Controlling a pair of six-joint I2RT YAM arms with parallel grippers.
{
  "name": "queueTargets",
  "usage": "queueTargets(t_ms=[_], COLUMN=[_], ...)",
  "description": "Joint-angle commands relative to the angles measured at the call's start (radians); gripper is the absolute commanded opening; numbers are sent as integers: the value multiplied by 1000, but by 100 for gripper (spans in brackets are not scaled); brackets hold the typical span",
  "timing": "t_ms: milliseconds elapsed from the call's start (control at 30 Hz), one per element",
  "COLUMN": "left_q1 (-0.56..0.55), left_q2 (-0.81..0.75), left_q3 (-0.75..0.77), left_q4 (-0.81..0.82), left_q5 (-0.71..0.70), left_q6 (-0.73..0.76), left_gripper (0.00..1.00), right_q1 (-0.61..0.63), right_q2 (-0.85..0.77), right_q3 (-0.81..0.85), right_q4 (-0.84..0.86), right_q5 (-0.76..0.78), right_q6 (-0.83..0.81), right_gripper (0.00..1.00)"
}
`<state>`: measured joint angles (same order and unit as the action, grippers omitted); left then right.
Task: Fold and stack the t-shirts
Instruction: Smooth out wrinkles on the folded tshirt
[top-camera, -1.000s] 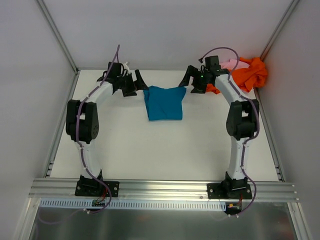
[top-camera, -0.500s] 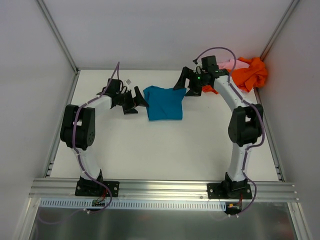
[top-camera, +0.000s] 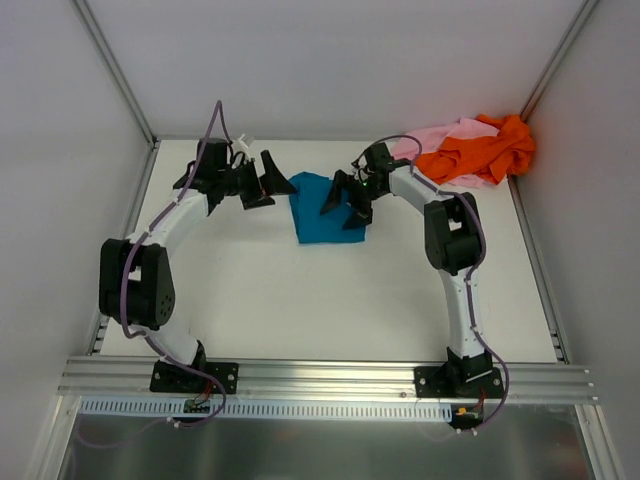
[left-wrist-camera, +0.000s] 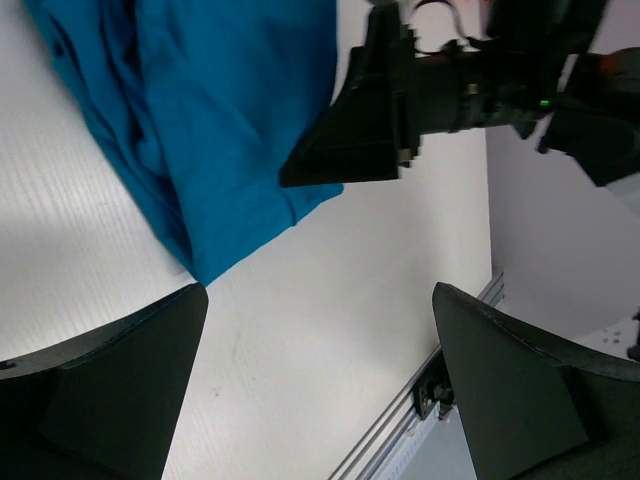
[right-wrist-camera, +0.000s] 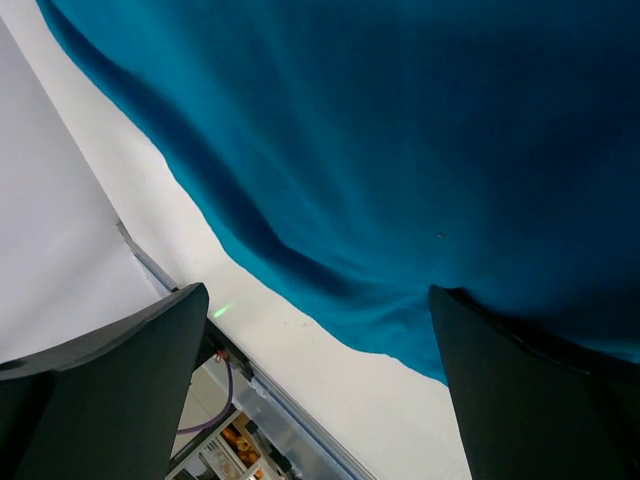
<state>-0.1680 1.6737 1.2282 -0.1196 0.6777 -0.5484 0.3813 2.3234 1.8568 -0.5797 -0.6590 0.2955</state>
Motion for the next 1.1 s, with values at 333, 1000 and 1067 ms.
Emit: queueTargets(t_ms=[333,1000,1067], left_q1=[56,62,62], left_q2=[-189,-163,-144], left_q3=[139,-111,-116], left_q4=[-178,37,52], left_q5=[28,134,147], left_q6=[71,-11,-18], left_gripper=[99,99,99], right_q1=[-65,28,34], right_q2=[-202,-418,-403], right_q3=[-136,-142,-153], right_q4=[-66,-174,-174], right_q5=[404,335,335], right_q6=[-136,-101,-102], right_gripper=[100,99,99])
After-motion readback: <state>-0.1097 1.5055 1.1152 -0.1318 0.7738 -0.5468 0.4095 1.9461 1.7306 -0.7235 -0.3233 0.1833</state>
